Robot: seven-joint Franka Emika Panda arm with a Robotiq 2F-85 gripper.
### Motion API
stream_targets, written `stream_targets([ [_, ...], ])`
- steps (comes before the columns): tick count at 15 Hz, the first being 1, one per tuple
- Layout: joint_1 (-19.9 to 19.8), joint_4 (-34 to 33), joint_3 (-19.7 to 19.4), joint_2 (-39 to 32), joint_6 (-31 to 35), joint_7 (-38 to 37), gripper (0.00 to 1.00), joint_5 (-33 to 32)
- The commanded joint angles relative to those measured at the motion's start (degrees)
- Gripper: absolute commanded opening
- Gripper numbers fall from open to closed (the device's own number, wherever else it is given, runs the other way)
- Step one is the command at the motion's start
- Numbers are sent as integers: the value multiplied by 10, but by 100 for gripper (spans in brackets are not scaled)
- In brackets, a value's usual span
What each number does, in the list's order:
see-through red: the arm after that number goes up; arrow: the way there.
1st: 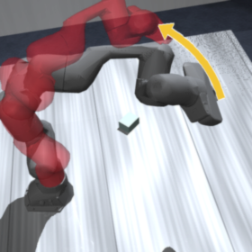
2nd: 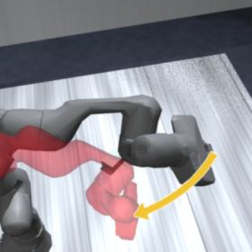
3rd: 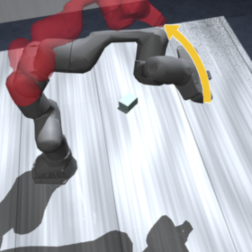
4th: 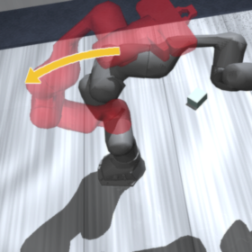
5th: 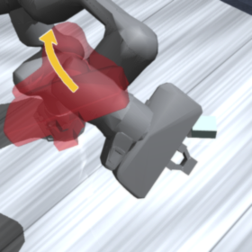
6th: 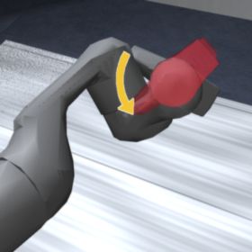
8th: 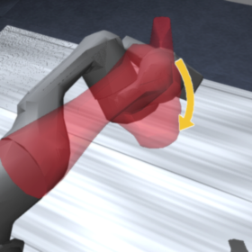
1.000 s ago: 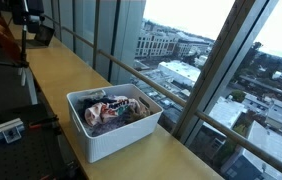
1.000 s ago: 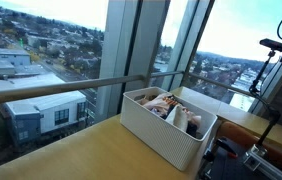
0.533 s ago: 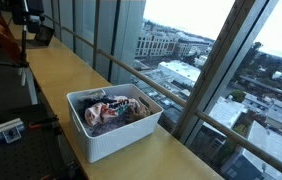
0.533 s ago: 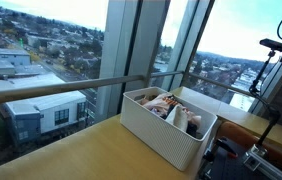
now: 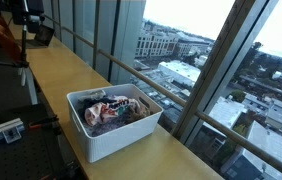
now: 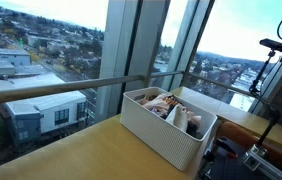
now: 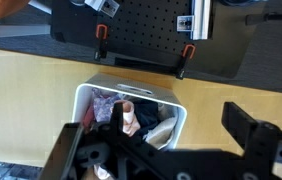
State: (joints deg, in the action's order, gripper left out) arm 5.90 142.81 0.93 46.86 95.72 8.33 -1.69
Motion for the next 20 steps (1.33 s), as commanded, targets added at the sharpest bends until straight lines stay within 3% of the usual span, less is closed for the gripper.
stream_targets([
  [1, 0, -2, 0, -1, -1, 0, 100, 0],
  [14, 5, -6, 7, -16, 13, -5, 100, 8],
  [20, 45, -35, 45, -89, 158, -15, 100, 45],
])
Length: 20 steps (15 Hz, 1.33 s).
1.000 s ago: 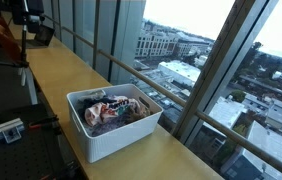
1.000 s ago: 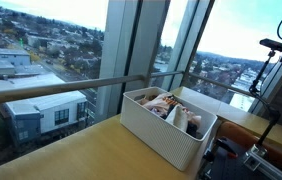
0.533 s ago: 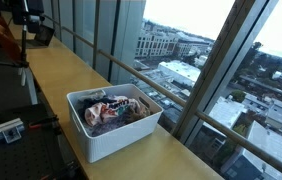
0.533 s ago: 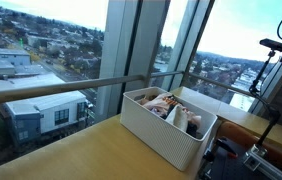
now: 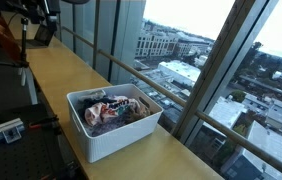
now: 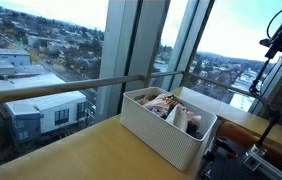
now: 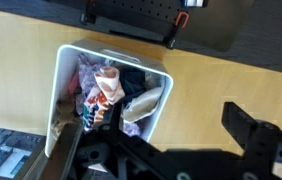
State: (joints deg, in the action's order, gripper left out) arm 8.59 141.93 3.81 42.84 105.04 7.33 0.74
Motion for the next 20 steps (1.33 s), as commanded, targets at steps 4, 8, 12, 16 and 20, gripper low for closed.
stream_targets([
  [4, 28, -25, 22, -93, 196, 7, 100, 15],
  [8, 19, -16, 7, -126, 274, 26, 100, 3],
  [12, 7, -3, -5, -174, 340, 48, 100, -8],
  [16, -2, 7, -11, -230, 397, 61, 100, -10],
  [20, -16, 4, -25, -298, 441, 74, 100, -5],
])
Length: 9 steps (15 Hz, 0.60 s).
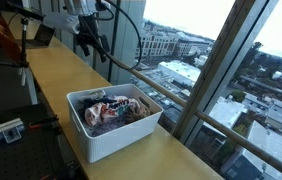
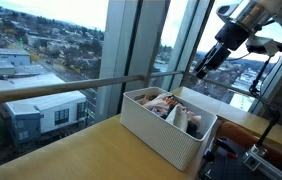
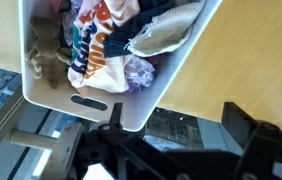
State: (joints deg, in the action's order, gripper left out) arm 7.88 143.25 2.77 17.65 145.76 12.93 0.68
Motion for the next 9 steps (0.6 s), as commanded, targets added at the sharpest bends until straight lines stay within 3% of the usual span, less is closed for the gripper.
stream_targets([
  [1, -13, -12, -19, -63, 44, 23, 100, -1],
  [9, -62, -44, -37, -228, 117, 33, 100, -11],
])
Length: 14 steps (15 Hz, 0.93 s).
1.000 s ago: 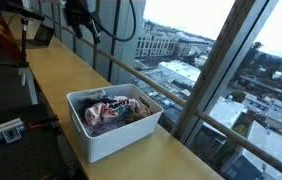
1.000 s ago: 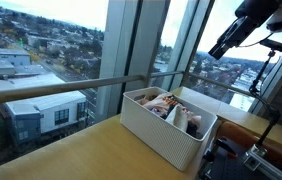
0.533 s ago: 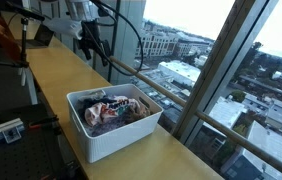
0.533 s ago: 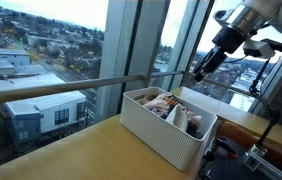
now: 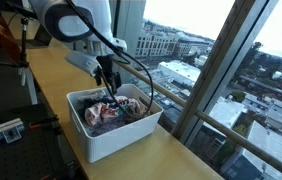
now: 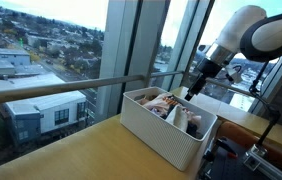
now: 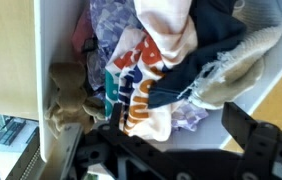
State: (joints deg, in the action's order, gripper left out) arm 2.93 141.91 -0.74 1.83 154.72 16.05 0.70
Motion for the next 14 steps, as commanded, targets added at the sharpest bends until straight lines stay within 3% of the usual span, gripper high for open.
stream_targets([
  [1, -17, -38, 0, -96, 34, -1, 100, -12],
  [8, -40, -120, 19, -236, 54, -3, 100, -5],
  [9, -42, -125, 20, -247, 54, -6, 93, -6],
  [10, -47, -126, 26, -254, 54, -5, 74, -2],
  [14, -71, -104, 58, -233, 40, 6, 42, 23],
])
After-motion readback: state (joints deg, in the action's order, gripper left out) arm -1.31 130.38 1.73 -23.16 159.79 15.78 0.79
